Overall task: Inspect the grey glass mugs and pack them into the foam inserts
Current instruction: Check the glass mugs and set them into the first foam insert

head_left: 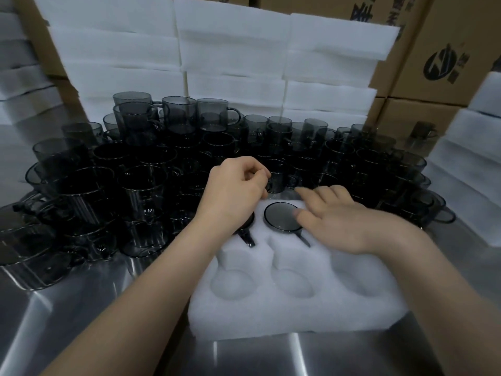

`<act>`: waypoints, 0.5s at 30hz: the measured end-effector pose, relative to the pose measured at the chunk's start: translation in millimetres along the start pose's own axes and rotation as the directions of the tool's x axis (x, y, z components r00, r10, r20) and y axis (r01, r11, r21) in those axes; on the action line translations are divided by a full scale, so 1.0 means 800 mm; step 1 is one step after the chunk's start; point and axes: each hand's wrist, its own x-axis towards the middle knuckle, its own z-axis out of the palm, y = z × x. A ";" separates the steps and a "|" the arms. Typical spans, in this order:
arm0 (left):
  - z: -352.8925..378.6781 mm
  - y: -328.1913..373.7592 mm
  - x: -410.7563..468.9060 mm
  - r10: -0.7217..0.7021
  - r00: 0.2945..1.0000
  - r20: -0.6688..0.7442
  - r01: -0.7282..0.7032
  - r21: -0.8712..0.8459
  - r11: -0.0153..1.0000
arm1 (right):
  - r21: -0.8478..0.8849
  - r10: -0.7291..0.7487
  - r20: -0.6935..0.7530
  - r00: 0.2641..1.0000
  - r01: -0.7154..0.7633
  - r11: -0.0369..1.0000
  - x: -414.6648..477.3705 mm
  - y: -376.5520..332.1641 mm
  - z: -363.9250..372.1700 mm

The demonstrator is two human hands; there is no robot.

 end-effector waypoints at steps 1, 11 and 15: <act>0.000 0.000 0.000 -0.001 1.000 0.002 0.001 0.004 1.000 | -0.008 0.000 0.009 1.000 0.000 1.000 0.001 0.000 0.004; 0.002 0.001 -0.006 0.072 0.997 0.029 -0.076 0.172 0.982 | -0.109 0.012 -0.023 1.000 -0.014 0.994 0.011 0.002 0.004; 0.005 0.011 -0.014 0.182 0.974 0.135 -0.223 0.431 0.875 | 0.085 -0.054 -0.434 0.899 0.100 0.991 0.003 -0.004 -0.030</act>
